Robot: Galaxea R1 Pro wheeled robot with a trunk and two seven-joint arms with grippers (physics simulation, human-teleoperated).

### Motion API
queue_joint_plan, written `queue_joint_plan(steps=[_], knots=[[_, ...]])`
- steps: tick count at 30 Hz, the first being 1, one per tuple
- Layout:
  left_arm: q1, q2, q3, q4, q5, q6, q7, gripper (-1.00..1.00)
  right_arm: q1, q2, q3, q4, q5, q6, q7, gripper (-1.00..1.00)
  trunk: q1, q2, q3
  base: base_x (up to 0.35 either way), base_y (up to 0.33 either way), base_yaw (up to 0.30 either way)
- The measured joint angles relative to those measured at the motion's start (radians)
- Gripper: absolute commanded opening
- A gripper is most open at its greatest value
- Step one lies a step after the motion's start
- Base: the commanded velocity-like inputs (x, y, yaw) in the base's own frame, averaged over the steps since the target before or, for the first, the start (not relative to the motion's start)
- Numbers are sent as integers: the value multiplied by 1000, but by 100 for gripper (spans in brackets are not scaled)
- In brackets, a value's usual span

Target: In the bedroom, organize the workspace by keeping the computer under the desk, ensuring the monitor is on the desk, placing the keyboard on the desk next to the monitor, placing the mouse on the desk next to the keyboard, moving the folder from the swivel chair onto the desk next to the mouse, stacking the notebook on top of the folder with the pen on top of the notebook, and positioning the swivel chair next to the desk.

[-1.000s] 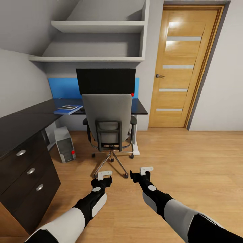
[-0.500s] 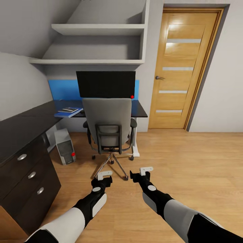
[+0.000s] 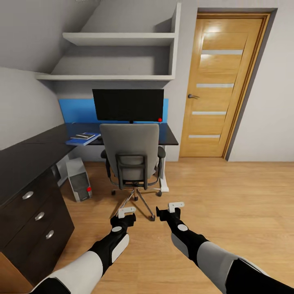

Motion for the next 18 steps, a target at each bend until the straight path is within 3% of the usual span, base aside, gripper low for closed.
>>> queue_joint_plan(steps=[18], knots=[[0,0,2,0,1,0,-1,100,0,0,0,3,0,0,0,100,-69,126,56,0,0,0]])
